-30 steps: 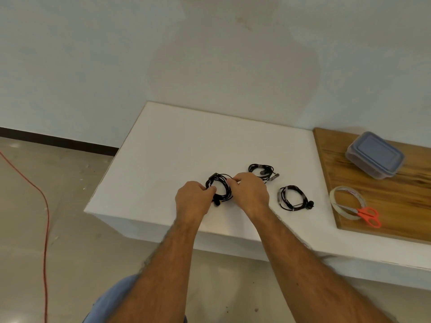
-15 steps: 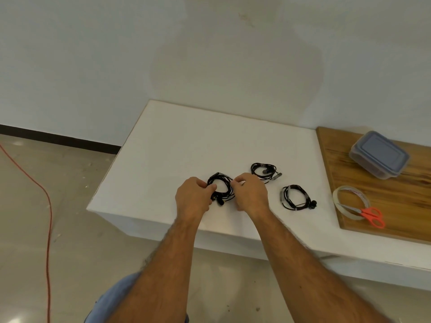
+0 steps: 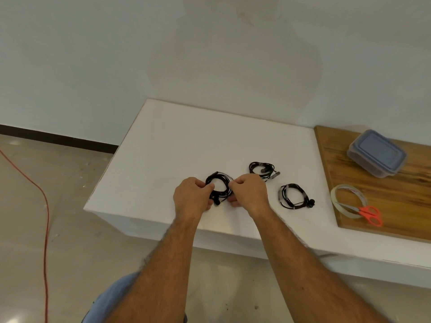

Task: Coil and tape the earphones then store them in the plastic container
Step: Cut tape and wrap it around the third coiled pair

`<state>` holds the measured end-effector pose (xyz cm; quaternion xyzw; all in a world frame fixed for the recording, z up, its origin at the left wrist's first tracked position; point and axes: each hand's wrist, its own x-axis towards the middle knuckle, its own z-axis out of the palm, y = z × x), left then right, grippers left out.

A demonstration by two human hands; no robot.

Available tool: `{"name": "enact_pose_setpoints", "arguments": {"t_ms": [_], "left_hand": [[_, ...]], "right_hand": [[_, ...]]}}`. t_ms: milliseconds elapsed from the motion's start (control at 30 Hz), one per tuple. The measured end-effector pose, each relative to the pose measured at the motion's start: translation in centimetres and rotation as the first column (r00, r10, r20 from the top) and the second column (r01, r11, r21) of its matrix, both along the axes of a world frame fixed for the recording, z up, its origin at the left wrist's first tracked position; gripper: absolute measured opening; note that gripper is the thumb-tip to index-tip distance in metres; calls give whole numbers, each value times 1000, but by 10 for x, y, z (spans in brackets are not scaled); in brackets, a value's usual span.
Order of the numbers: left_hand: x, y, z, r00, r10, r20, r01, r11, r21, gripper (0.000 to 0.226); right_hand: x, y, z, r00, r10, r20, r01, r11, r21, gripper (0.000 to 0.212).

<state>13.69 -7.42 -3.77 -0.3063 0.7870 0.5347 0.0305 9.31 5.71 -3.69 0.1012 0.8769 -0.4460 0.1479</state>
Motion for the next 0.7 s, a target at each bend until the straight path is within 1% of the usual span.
{"name": "enact_pose_setpoints", "arguments": {"t_ms": [67, 133, 267, 333, 433, 500, 600, 700], "left_hand": [[0, 0, -1, 1000, -10, 14, 11, 1000, -16, 14], [-1, 1, -1, 1000, -20, 24, 21, 999, -30, 12], [-1, 2, 1, 998, -35, 45, 36, 999, -31, 8], [-1, 4, 2, 997, -55, 50, 58, 997, -59, 7], [-1, 6, 3, 994, -90, 58, 97, 988, -117, 6], [-1, 7, 4, 992, -107, 63, 114, 986, -124, 9], [-1, 7, 3, 992, -101, 70, 108, 988, -107, 10], [-1, 8, 3, 997, -47, 58, 50, 998, -41, 12]], "right_hand": [[3, -2, 1, 1000, -21, 8, 22, 999, -43, 33], [5, -5, 3, 999, -40, -17, 40, 998, -48, 37], [6, -8, 4, 998, -70, -12, 70, 998, 3, 12], [5, -10, 1, 995, -101, -5, 101, 995, -1, 11], [5, -11, -2, 992, -126, 1, 126, 992, -1, 15], [5, -11, -4, 991, -131, 6, 131, 991, 3, 13], [6, -12, -4, 991, -129, 19, 129, 992, 14, 11], [8, -12, -3, 992, -122, 28, 121, 992, 20, 10]]}}
